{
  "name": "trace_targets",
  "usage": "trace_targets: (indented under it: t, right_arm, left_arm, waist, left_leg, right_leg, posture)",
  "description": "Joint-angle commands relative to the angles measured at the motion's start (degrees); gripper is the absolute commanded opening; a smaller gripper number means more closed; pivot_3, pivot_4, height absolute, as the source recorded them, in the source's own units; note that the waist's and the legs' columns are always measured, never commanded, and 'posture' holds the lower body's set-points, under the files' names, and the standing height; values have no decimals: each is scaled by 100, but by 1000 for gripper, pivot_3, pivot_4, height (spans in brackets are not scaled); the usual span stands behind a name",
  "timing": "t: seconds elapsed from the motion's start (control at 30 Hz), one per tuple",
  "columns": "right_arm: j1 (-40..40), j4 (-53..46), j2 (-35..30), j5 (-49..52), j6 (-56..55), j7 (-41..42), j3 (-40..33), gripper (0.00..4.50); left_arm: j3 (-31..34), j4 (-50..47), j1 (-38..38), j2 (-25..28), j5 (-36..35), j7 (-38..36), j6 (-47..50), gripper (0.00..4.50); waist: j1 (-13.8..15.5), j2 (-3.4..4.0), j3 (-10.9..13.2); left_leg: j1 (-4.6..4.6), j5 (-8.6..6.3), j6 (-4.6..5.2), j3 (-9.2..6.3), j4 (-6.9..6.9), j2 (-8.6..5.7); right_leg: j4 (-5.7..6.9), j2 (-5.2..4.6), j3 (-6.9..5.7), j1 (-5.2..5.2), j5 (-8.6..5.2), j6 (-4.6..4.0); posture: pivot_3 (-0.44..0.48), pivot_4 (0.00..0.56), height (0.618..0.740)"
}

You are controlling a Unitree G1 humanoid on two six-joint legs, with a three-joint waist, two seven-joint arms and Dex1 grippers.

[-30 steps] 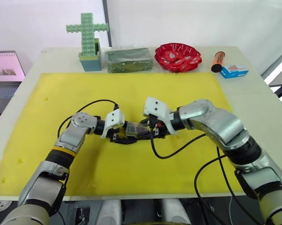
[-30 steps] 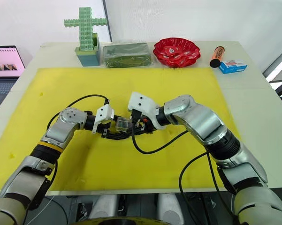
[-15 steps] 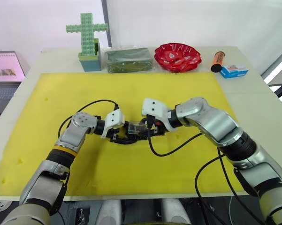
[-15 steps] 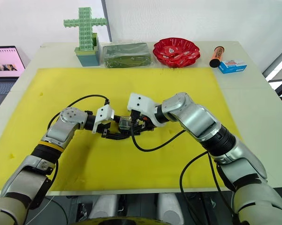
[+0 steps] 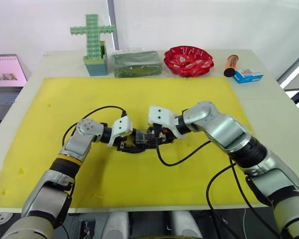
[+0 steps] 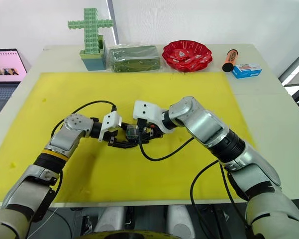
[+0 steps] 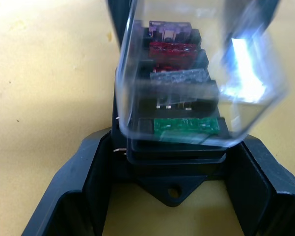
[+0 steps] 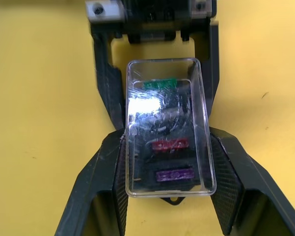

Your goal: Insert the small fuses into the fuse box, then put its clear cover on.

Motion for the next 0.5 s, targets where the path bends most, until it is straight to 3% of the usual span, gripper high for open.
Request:
trace_targets:
  t: [0.03,0.5]
  right_arm:
    - [-58,29,13,-115,-45,103,40,1810]
    - [22,222,34,-347,-237,336,65,1810]
  left_arm:
    - [-36,20,23,5,143,6,11,2823]
    - [-57,-12,81,-27,199,40,-31,2823]
  waist:
    - [0,0,0]
    - [5,1,0]
  left_leg:
    - [0,0,0,0,0,0]
    - [0,0,0,-1,1,0]
  right_leg:
    - [0,0,0,0,0,0]
    - [0,0,-1,1,0,0]
  posture:
    - [0,150,740]
    - [0,150,740]
